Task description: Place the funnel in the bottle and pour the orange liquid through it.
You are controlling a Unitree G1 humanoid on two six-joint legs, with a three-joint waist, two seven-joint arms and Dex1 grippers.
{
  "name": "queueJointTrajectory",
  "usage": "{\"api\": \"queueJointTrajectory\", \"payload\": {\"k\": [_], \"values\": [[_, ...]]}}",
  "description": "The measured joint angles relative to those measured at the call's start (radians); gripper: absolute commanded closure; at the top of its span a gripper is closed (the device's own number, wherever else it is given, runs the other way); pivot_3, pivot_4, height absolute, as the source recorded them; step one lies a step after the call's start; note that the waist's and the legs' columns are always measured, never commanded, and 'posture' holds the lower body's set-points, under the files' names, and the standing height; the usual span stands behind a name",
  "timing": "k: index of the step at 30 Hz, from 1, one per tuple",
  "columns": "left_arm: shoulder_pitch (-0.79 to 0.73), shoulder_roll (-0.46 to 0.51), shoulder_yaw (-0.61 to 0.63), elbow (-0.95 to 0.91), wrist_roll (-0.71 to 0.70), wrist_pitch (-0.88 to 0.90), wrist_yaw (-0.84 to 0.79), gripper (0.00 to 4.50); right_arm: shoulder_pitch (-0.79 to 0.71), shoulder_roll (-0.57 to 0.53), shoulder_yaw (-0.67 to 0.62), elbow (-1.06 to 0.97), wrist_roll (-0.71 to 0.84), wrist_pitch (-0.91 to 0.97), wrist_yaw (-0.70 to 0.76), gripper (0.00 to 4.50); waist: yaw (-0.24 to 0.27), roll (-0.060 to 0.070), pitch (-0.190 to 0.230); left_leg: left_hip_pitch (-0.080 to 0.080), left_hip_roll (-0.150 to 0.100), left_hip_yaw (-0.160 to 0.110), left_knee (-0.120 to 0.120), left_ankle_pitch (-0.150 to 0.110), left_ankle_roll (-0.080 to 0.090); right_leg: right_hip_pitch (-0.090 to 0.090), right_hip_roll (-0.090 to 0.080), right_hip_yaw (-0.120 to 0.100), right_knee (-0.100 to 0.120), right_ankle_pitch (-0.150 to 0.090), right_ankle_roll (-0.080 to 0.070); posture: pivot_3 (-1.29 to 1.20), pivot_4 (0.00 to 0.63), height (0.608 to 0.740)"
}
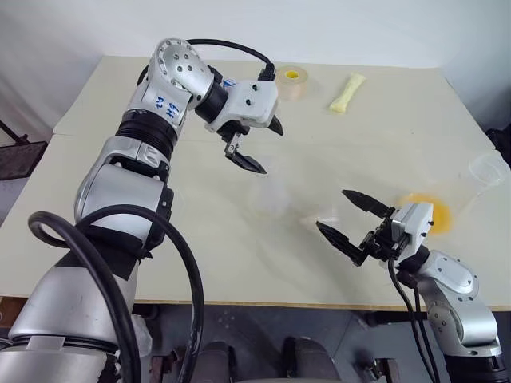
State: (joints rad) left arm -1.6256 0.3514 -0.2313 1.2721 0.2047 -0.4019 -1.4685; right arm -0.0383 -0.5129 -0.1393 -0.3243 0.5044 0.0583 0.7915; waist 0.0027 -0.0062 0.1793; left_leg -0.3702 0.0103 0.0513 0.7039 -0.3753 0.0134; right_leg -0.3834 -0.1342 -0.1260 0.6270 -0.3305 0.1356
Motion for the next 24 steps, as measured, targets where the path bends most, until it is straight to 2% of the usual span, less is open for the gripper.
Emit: {"api": "queueJointTrajectory", "payload": {"k": [8, 14, 20, 24], "values": [[-0.039, -0.012, 0.048, 0.003, -0.010, 0.022, 0.030, 0.03, -0.004, 0.000, -0.001, 0.014, -0.019, 0.001, -0.010, 0.00, 0.001, 0.000, 0.000, 0.000, 0.000, 0.000, 0.001, 0.000, 0.000, 0.000, 0.000, 0.000, 0.000, 0.000, 0.000, 0.00, 0.150, 0.740], [-0.044, -0.018, 0.086, 0.009, -0.030, 0.053, 0.041, 0.03, 0.068, -0.008, -0.020, 0.005, -0.044, 0.012, -0.039, 0.00, 0.000, 0.000, 0.000, 0.000, 0.000, 0.000, 0.001, 0.000, 0.000, 0.000, 0.000, 0.000, 0.001, 0.000, 0.000, 0.00, 0.150, 0.740], [-0.052, -0.017, 0.146, 0.029, -0.063, 0.092, 0.089, 0.03, 0.070, -0.012, -0.034, -0.078, -0.041, 0.045, -0.086, 0.00, -0.002, 0.000, 0.000, 0.000, 0.000, 0.000, 0.002, 0.000, 0.000, 0.000, 0.000, 0.000, 0.001, 0.000, 0.000, 0.00, 0.150, 0.740], [-0.054, 0.015, 0.211, 0.029, -0.116, 0.140, 0.091, 0.03, 0.086, -0.061, -0.035, -0.126, -0.044, 0.111, -0.101, 0.00, -0.002, 0.000, 0.000, 0.000, 0.000, 0.000, 0.002, 0.000, 0.000, -0.001, 0.000, 0.000, 0.001, 0.000, 0.000, 0.00, 0.150, 0.740]]}}
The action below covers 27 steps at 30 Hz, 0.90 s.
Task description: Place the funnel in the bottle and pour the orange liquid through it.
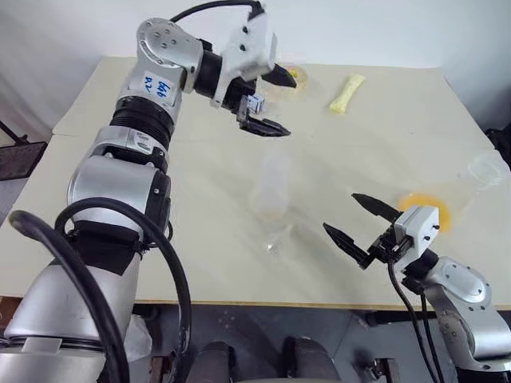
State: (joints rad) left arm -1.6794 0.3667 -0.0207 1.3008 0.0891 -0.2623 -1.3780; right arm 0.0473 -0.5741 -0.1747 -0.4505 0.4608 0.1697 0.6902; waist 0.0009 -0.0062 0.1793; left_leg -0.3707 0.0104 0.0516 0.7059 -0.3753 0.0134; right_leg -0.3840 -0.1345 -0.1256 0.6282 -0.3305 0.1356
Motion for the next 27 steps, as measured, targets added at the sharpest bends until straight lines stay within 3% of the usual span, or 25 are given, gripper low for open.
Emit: {"api": "queueJointTrajectory", "payload": {"k": [6, 12, 20, 27], "values": [[0.064, 0.116, 0.118, -0.059, -0.126, 0.072, -0.075, 0.03, -0.025, -0.118, 0.021, -0.132, -0.003, 0.223, -0.040, 0.00, -0.005, 0.001, -0.001, 0.001, 0.001, -0.001, 0.000, 0.000, 0.000, -0.001, 0.000, 0.000, 0.001, 0.000, 0.000, 0.00, 0.150, 0.740], [0.389, 0.267, 0.183, -0.236, -0.250, 0.210, -0.124, 0.03, -0.042, -0.124, 0.079, -0.242, 0.045, 0.363, -0.063, 0.00, -0.008, 0.001, -0.001, 0.000, 0.001, -0.005, 0.001, 0.000, 0.000, -0.007, -0.001, 0.002, 0.011, 0.000, 0.000, 0.00, 0.150, 0.740], [1.039, 0.354, 0.219, -0.893, -0.444, 0.503, -0.105, 0.03, -0.043, -0.122, 0.129, -0.237, 0.047, 0.391, -0.044, 0.00, 0.002, 0.001, -0.001, -0.002, 0.002, -0.014, 0.009, -0.001, 0.000, -0.004, -0.003, 0.006, 0.016, 0.000, -0.001, 0.00, 0.150, 0.740], [1.292, 0.311, 0.214, -1.264, -0.532, 0.620, 0.053, 0.03, -0.050, -0.134, 0.129, -0.181, 0.039, 0.375, 0.006, 0.00, 0.023, 0.001, -0.001, 0.002, 0.001, -0.015, 0.011, -0.002, 0.002, 0.005, -0.002, 0.013, 0.008, 0.000, -0.001, 0.00, 0.150, 0.740]]}}
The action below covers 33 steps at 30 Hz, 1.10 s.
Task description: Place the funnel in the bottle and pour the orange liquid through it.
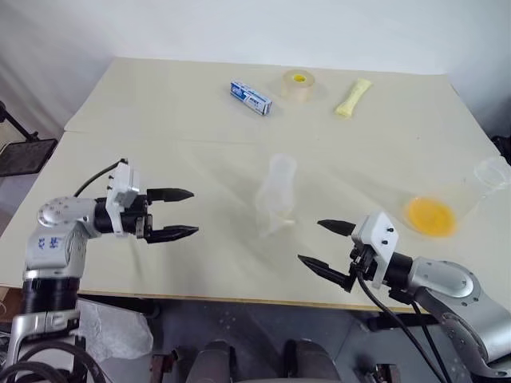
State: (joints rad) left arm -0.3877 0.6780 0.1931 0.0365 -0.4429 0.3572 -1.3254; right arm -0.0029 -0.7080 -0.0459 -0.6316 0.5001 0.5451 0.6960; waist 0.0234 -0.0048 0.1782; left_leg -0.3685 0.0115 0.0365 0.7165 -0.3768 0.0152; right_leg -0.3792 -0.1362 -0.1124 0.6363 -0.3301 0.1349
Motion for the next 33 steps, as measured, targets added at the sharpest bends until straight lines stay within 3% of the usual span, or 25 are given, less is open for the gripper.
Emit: {"api": "queueJointTrajectory", "payload": {"k": [7, 15, 20, 26, 33], "values": [[0.047, -0.091, -0.020, -0.110, -0.033, 0.004, 0.122, 0.03, -0.035, -0.012, 0.000, 0.011, -0.007, 0.003, 0.019, 0.00, 0.000, 0.000, 0.000, 0.000, 0.000, 0.000, 0.000, 0.000, 0.000, 0.000, 0.002, 0.000, -0.002, 0.000, 0.000, 0.00, 0.150, 0.740], [0.047, -0.128, -0.074, -0.097, -0.011, -0.032, 0.208, 0.03, -0.049, -0.012, 0.000, 0.040, -0.008, 0.004, 0.020, 0.00, 0.001, 0.000, 0.000, 0.000, 0.000, 0.001, 0.000, 0.000, 0.000, 0.002, 0.003, 0.000, -0.007, 0.000, 0.000, 0.00, 0.150, 0.740], [0.039, -0.220, -0.102, -0.060, 0.033, -0.054, 0.355, 0.03, -0.051, -0.005, 0.000, 0.044, -0.009, 0.003, 0.013, 0.00, 0.000, 0.000, 0.000, -0.001, -0.001, 0.001, 0.000, 0.000, 0.000, 0.002, 0.003, 0.000, -0.007, 0.000, 0.000, 0.00, 0.150, 0.740], [0.040, -0.257, -0.194, -0.070, 0.077, -0.043, 0.419, 0.03, -0.050, -0.003, -0.001, 0.043, -0.011, 0.003, -0.001, 0.00, 0.001, 0.000, 0.000, -0.001, -0.001, 0.001, -0.001, 0.000, 0.000, 0.002, 0.003, -0.001, -0.007, 0.000, 0.000, 0.00, 0.150, 0.740], [0.107, -0.264, -0.334, -0.242, 0.103, 0.023, 0.451, 0.03, -0.013, -0.002, -0.011, 0.042, -0.018, 0.001, -0.015, 0.00, 0.002, 0.000, 0.000, -0.001, 0.000, 0.001, -0.001, 0.000, 0.000, 0.003, 0.003, 0.000, -0.008, 0.000, 0.000, 0.00, 0.150, 0.740]]}}
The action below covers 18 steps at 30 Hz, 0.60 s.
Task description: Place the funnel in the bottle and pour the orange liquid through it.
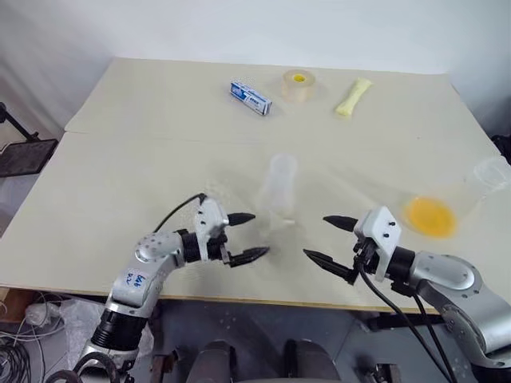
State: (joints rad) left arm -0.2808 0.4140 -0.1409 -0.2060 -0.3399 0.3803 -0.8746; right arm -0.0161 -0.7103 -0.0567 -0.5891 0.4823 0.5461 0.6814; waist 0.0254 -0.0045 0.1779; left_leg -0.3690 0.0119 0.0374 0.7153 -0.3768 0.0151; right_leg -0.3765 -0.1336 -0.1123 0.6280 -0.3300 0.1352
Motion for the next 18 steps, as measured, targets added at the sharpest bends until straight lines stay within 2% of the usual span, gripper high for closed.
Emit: {"api": "queueJointTrajectory", "payload": {"k": [4, 8, 18], "values": [[-0.001, -0.030, -0.062, -0.026, 0.040, 0.024, 0.057, 0.03, 0.047, 0.000, -0.055, 0.011, 0.009, -0.044, 0.034, 0.00, 0.004, 0.000, 0.000, 0.000, -0.001, 0.000, 0.000, 0.000, 0.000, 0.001, 0.000, 0.001, -0.001, 0.000, 0.000, 0.00, 0.150, 0.740], [-0.020, -0.090, -0.102, -0.013, 0.109, 0.033, 0.158, 0.03, 0.099, -0.006, -0.123, 0.082, 0.038, -0.127, 0.147, 0.00, 0.003, 0.000, 0.000, 0.000, -0.002, 0.001, 0.000, 0.000, 0.000, 0.001, 0.001, 0.002, -0.001, 0.000, 0.000, 0.00, 0.150, 0.740], [-0.023, -0.119, -0.111, 0.018, 0.151, 0.007, 0.219, 0.03, 0.107, -0.028, -0.185, 0.243, 0.053, -0.255, 0.327, 0.00, 0.004, 0.001, -0.001, 0.001, 0.000, 0.001, 0.000, 0.000, 0.000, 0.001, 0.000, 0.002, -0.002, 0.000, 0.000, 0.00, 0.150, 0.740]]}}
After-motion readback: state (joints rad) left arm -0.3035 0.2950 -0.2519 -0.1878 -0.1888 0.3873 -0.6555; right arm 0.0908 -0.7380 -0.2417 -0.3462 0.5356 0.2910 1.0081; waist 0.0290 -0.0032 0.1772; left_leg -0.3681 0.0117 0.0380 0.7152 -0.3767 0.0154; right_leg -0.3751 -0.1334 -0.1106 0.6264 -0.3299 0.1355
